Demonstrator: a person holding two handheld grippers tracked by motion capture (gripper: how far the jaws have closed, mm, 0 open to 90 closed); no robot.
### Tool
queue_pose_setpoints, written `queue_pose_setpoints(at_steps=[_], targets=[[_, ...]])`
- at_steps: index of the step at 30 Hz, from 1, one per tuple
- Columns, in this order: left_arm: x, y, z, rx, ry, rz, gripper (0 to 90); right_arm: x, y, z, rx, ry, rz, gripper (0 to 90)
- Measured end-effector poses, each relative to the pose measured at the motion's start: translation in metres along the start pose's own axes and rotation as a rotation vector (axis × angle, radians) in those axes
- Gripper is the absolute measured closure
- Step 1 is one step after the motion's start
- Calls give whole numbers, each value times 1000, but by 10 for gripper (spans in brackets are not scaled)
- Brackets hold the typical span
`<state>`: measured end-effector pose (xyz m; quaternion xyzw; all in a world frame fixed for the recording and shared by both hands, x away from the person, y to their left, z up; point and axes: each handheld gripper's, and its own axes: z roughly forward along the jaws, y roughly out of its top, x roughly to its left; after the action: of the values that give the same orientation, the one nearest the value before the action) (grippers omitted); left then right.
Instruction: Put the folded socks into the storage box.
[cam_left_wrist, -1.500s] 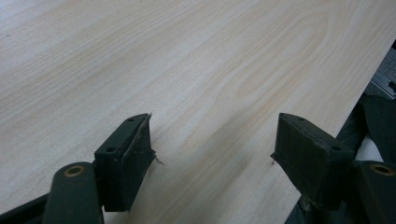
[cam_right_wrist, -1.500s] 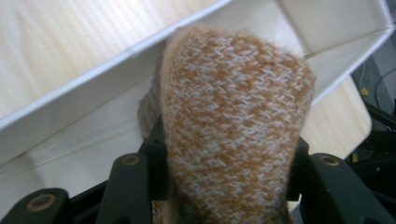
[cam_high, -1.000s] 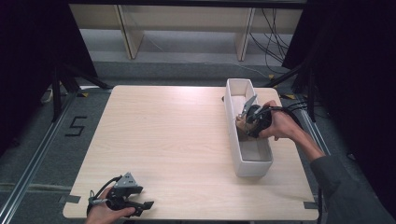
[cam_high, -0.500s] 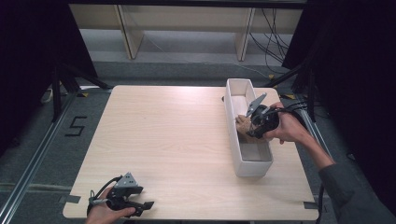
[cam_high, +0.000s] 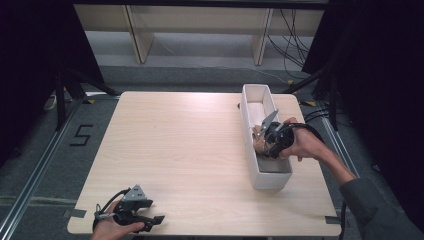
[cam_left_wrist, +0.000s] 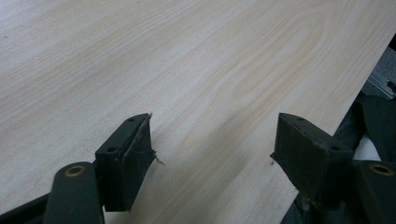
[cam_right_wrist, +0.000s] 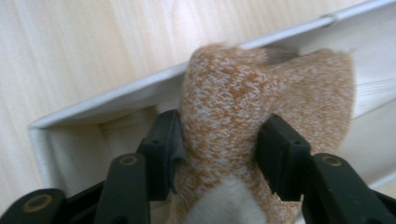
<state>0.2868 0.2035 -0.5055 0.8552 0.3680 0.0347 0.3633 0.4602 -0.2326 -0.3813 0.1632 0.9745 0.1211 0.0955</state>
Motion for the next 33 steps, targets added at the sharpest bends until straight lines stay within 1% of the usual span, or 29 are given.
queue_pose_setpoints(at_steps=[1, 3, 4, 5, 6, 7, 8, 9, 10, 11, 12, 13, 14, 15, 16, 17, 18, 20, 21, 22, 23, 25, 27, 28, 29, 30, 31, 32, 33], targets=[[0, 0, 0, 2, 1, 3, 270, 2, -1, 1, 10, 7, 33, 493], [0, 0, 0, 1, 0, 4, 270, 4, -2, 4, 20, 9, -14, 470], [0, 0, 1, 3, 0, 3, 270, 7, -3, 5, 29, 25, -9, 464], [0, 0, 1, 4, 1, 2, 271, 8, -4, 6, 26, 20, -13, 464], [-1, 0, 1, -4, 2, -12, 271, 8, -5, 8, 35, 39, -12, 468], [0, 0, 1, 8, 1, 4, 271, 11, -6, 8, 48, 30, -4, 472], [-1, 0, 2, -1, -1, -6, 271, 11, -6, 8, 48, 30, -3, 481], [0, 0, 1, 4, 0, 0, 271, 11, -6, 5, 49, 27, 9, 489], [-1, 0, 2, -2, 0, -9, 271, 9, -7, 3, 34, 28, 21, 495], [0, -1, 1, 8, 1, 1, 271, 8, -7, -1, 32, 29, 44, 499], [-1, -1, 2, 6, -1, 2, 271, 6, -7, -4, 21, 23, 44, 502], [-1, 0, 2, 7, -4, 4, 271, 7, -7, -8, 18, 22, 64, 507], [-1, 0, 2, 10, -5, 5, 270, 4, -6, -9, -13, 19, 18, 509], [-1, 0, 2, 7, -2, -4, 271, 3, -5, -11, -24, 10, 20, 509], [0, 0, 2, 12, -1, 0, 271, 2, -4, -11, -64, -19, 11, 512], [-1, 0, 2, 11, -1, 2, 271, 5, -3, -12, -57, -11, 62, 515], [-1, 0, 2, 9, -2, 6, 271, 4, -1, -11, -61, -16, 43, 522], [-1, 0, 2, 9, 0, 3, 272, 5, 2, -8, -54, -16, 22, 557], [-1, 0, 2, 10, -1, -1, 272, 5, 4, -6, -34, -9, 5, 571], [-1, -1, 2, 11, -1, 3, 273, 9, 6, -5, -12, 2, 6, 584], [-1, -1, 2, 12, -3, 6, 273, 10, 8, -3, 3, -3, -22, 595], [0, -1, 3, 13, -2, 9, 274, 13, 11, 2, 25, -15, -37, 615], [-1, -1, 4, 8, -5, -1, 274, 13, 13, 9, 66, -16, -107, 628], [-1, -1, 4, 12, 0, 4, 274, 15, 14, 13, 85, -11, -119, 630], [0, -1, 4, 10, -1, 6, 275, 17, 14, 18, 113, -5, -118, 633], [-1, -1, 3, 12, -3, 1, 275, 19, 15, 22, 148, 7, -105, 634], [-1, -1, 3, 11, -3, 4, 275, 18, 14, 28, 148, 19, -129, 634], [-1, -1, 3, 12, -3, 2, 275, 19, 15, 32, 169, 27, -134, 634], [-1, -1, 3, 11, -3, 1, 275, 20, 14, 36, 172, 38, -117, 633]])
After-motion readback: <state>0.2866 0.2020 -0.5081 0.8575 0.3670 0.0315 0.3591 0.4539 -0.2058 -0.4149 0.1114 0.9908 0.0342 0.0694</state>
